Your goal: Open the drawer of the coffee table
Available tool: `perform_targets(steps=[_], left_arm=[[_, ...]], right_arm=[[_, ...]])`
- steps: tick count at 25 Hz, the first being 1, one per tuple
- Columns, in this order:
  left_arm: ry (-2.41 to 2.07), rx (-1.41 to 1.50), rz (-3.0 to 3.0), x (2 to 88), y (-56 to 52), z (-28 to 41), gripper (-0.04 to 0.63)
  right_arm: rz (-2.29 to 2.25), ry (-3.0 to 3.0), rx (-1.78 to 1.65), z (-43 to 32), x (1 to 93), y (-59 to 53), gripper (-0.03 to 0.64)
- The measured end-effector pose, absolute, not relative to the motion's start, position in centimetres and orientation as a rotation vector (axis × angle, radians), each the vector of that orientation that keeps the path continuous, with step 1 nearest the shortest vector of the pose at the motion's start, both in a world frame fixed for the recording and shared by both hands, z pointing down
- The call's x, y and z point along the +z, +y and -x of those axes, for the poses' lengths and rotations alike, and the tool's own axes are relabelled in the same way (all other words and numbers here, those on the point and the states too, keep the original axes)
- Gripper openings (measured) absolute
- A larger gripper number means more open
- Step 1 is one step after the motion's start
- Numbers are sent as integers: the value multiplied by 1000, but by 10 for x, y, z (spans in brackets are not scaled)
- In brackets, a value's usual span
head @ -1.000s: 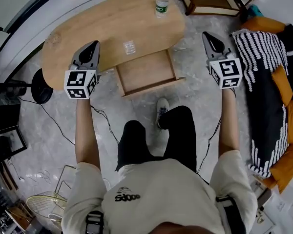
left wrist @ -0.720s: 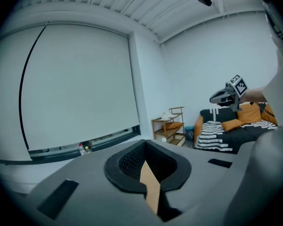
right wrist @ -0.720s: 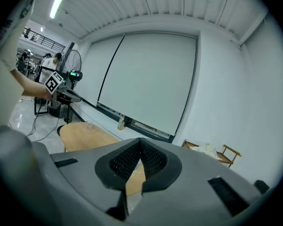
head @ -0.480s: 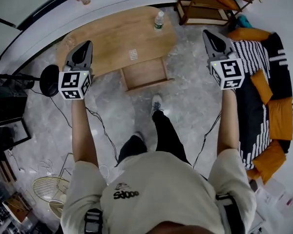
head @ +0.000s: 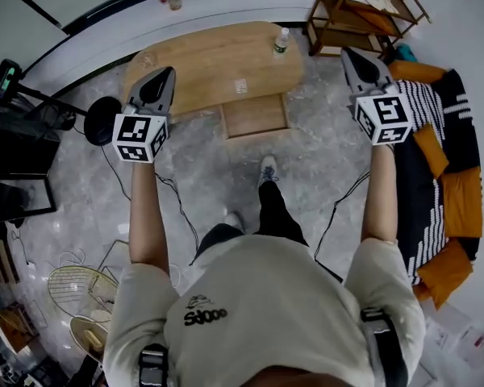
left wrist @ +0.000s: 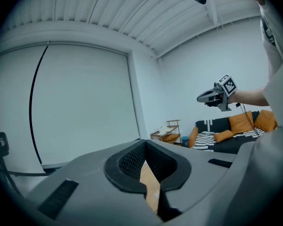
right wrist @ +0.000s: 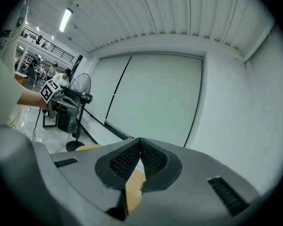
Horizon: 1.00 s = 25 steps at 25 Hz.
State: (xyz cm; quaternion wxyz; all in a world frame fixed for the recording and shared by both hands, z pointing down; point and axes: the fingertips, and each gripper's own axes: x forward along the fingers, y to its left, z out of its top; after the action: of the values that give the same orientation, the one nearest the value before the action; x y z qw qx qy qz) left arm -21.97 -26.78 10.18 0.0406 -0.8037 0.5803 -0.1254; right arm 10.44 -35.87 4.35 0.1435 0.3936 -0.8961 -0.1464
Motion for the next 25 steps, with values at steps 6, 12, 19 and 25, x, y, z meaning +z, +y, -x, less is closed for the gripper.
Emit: perform_targets(steps=[6, 12, 19, 25], left_arm=[[1746, -390, 2494, 96, -190, 232, 18], [1746, -357, 2465, 63, -140, 227, 18], [1733, -345, 2419, 29, -107, 191, 18], [1790, -323, 2377, 22, -97, 150, 18]], right_arm=[[-1139, -2593, -408, -92, 23, -279, 6], [-1167, -2591, -385, -101, 5, -229, 6], [-1100, -2638, -444, -115, -24, -207, 6], [-1038, -2658, -492, -145, -33, -205, 6]])
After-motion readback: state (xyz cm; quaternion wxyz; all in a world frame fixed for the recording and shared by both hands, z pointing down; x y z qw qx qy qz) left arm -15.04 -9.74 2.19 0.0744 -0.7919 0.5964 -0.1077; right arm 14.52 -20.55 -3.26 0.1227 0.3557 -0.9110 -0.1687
